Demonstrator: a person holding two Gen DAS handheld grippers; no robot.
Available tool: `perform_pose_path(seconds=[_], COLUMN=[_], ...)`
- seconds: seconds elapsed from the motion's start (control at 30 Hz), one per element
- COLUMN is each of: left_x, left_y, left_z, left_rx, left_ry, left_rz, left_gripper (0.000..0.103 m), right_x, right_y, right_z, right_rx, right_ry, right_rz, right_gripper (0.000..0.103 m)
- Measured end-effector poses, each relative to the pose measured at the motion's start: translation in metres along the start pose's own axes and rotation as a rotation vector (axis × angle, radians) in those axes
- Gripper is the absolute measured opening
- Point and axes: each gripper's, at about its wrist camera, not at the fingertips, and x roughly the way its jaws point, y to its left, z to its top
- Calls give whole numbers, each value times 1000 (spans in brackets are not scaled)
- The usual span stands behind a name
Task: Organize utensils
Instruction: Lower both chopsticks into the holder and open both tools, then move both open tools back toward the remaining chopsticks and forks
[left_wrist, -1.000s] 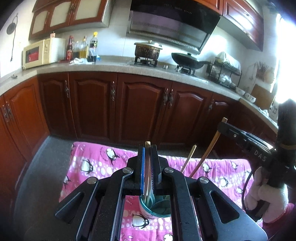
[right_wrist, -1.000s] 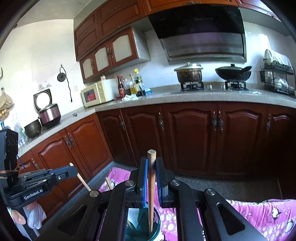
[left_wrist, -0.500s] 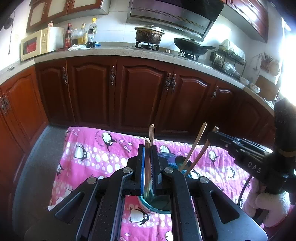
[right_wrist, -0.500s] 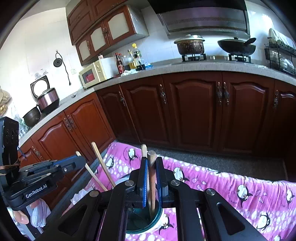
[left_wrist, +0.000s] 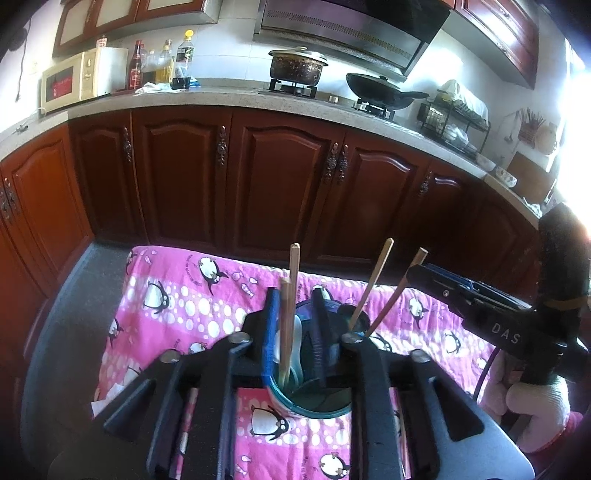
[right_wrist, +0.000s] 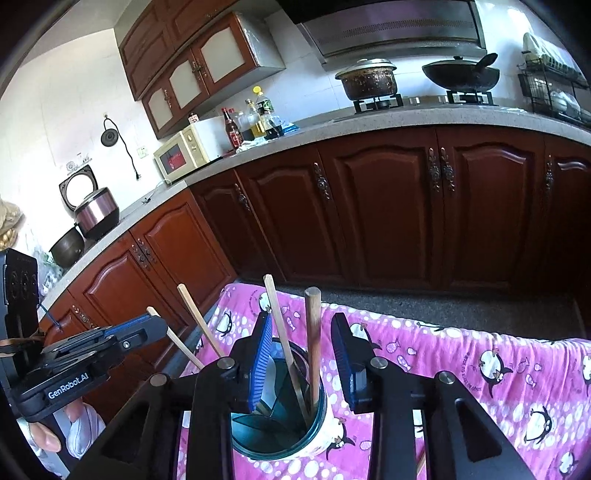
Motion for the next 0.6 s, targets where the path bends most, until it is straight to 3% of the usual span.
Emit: perform_pose_path(seconds=[0.2, 0.6], left_x=[-10, -27], left_y=[-3, -16], left_z=[-1, -11], left_rx=[9, 43], left_ry=[-12, -40], left_rz=[11, 67], left_gripper=[40, 53], right_x=[-8, -26], right_y=[0, 7], right_z=[-4, -14], right_rx=[6, -21], right_ry=[4, 23], right_rz=[1, -22], right_gripper=[33, 36])
